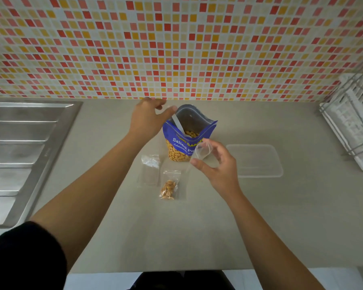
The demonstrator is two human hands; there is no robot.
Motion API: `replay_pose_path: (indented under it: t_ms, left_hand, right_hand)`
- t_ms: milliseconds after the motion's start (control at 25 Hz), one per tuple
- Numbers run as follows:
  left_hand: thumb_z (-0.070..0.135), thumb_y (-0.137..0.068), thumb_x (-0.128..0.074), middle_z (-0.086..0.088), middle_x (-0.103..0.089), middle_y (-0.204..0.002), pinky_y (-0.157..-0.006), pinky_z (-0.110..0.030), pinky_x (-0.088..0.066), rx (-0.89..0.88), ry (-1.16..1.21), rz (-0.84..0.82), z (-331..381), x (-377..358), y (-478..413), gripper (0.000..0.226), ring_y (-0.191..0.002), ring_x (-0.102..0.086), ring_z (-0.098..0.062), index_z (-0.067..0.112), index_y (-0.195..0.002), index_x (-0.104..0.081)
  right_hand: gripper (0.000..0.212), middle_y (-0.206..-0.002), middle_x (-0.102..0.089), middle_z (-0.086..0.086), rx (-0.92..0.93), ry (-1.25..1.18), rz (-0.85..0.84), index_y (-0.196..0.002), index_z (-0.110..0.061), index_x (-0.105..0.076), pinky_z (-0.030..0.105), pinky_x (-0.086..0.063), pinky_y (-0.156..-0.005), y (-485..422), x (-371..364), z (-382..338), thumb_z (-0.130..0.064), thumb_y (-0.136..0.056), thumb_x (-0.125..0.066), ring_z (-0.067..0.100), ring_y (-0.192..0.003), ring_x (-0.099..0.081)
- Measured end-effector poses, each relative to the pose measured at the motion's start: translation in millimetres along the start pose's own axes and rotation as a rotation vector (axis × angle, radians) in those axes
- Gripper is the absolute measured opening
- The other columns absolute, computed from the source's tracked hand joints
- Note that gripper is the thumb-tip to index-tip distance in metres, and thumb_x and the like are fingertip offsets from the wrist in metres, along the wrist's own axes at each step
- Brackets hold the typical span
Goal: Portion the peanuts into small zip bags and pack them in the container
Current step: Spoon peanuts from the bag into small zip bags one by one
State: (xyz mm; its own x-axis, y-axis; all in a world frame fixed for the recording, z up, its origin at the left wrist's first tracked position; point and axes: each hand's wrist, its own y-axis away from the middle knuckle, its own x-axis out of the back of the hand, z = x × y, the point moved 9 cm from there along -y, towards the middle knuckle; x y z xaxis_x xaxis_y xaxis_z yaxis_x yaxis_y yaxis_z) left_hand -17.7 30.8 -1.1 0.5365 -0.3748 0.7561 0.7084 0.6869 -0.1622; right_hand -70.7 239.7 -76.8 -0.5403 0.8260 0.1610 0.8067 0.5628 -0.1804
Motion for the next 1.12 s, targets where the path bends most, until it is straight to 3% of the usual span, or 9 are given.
replay_pose_path:
  t_ms: [80, 240, 320, 440, 560, 720, 960, 1040, 1120]
  left_hand:
    - [0.043, -0.086, -0.059, -0.007, -0.068, -0.109, -0.075, -0.023, -0.039, 0.003, 0.004, -0.091, 1.7, -18.9, -12.4, 0.044, -0.095, -0.058, -0.017, 0.011, -0.115, -0.065]
    - [0.032, -0.087, -0.061, -0.003, -0.064, -0.076, -0.054, -0.008, -0.033, -0.161, 0.014, -0.145, 24.3, -28.2, -12.0, 0.026, -0.061, -0.048, -0.005, 0.009, -0.095, -0.072]
    - [0.032, -0.088, -0.060, -0.001, -0.056, -0.062, -0.051, -0.011, -0.031, -0.289, -0.041, -0.189, 42.7, -27.0, -6.7, 0.028, -0.053, -0.043, -0.007, 0.006, -0.086, -0.070]
    - [0.033, -0.091, -0.056, -0.005, -0.058, -0.062, -0.059, -0.026, -0.036, -0.346, -0.178, -0.063, 46.9, -8.8, -8.7, 0.031, -0.059, -0.048, -0.018, 0.005, -0.086, -0.069]
    - [0.035, -0.093, -0.050, -0.009, -0.068, -0.078, -0.072, -0.035, -0.049, -0.272, -0.342, -0.101, 30.6, -19.4, -8.6, 0.033, -0.076, -0.056, -0.023, 0.008, -0.093, -0.069]
    - [0.035, -0.093, -0.048, -0.008, -0.067, -0.089, -0.084, -0.040, -0.042, -0.187, -0.347, -0.156, 29.7, -38.9, -7.5, 0.030, -0.090, -0.055, -0.025, 0.012, -0.099, -0.068]
    - [0.039, -0.092, -0.048, -0.003, -0.066, -0.085, -0.094, -0.044, -0.042, 0.009, -0.233, -0.251, 8.4, -48.5, -19.0, 0.030, -0.082, -0.055, -0.019, 0.016, -0.089, -0.067]
    - [0.038, -0.091, -0.051, -0.005, -0.070, -0.084, -0.089, -0.043, -0.050, 0.064, -0.078, -0.270, 0.8, -49.1, -22.8, 0.027, -0.085, -0.062, -0.022, 0.016, -0.083, -0.065]
    - [0.034, -0.092, -0.052, -0.003, -0.069, -0.078, -0.075, -0.030, -0.052, 0.152, 0.109, -0.276, -7.2, -47.0, -22.4, 0.025, -0.083, -0.063, -0.019, 0.014, -0.083, -0.064]
  right_hand:
    - [0.050, -0.112, -0.065, -0.009, -0.007, -0.013, 0.021, -0.106, -0.031, -0.059, 0.008, -0.042, -0.087, -5.8, 3.7, -0.8, -0.037, -0.062, -0.082, 0.005, -0.109, -0.059]
    - [0.055, -0.112, -0.062, -0.003, 0.038, -0.035, 0.057, -0.112, -0.013, -0.058, 0.008, -0.042, -0.086, -19.1, 11.6, -7.4, -0.020, -0.065, -0.084, -0.001, -0.104, -0.058]
    - [0.059, -0.116, -0.058, -0.009, 0.070, 0.015, 0.050, -0.114, -0.015, -0.057, 0.010, -0.042, -0.089, -27.0, 12.1, -8.2, -0.031, -0.064, -0.083, 0.000, -0.108, -0.056]
    - [0.057, -0.120, -0.056, -0.016, 0.062, 0.074, 0.011, -0.114, -0.021, -0.056, 0.009, -0.042, -0.088, -36.2, 11.7, -4.6, -0.036, -0.065, -0.081, 0.003, -0.112, -0.055]
    - [0.060, -0.120, -0.058, -0.009, 0.080, 0.142, -0.027, -0.115, -0.015, -0.056, 0.007, -0.041, -0.087, -41.7, 11.3, -5.5, -0.039, -0.066, -0.080, 0.003, -0.113, -0.054]
    - [0.064, -0.120, -0.060, -0.007, 0.090, 0.183, -0.041, -0.117, -0.017, -0.056, 0.014, -0.043, -0.093, -45.7, 12.4, -5.7, -0.048, -0.064, -0.076, 0.003, -0.114, -0.054]
    - [0.061, -0.119, -0.059, -0.010, 0.098, 0.214, -0.038, -0.117, -0.017, -0.056, 0.015, -0.044, -0.093, -45.1, 12.9, -8.6, -0.038, -0.065, -0.079, 0.000, -0.113, -0.054]
    - [0.060, -0.119, -0.058, -0.010, 0.105, 0.228, -0.050, -0.117, -0.018, -0.056, 0.014, -0.044, -0.092, -45.8, 13.7, -10.2, -0.038, -0.065, -0.079, 0.001, -0.113, -0.054]
    - [0.060, -0.120, -0.060, -0.009, 0.080, 0.209, -0.050, -0.117, -0.019, -0.057, 0.015, -0.045, -0.092, -46.3, 14.5, -8.0, -0.037, -0.065, -0.080, 0.004, -0.113, -0.055]
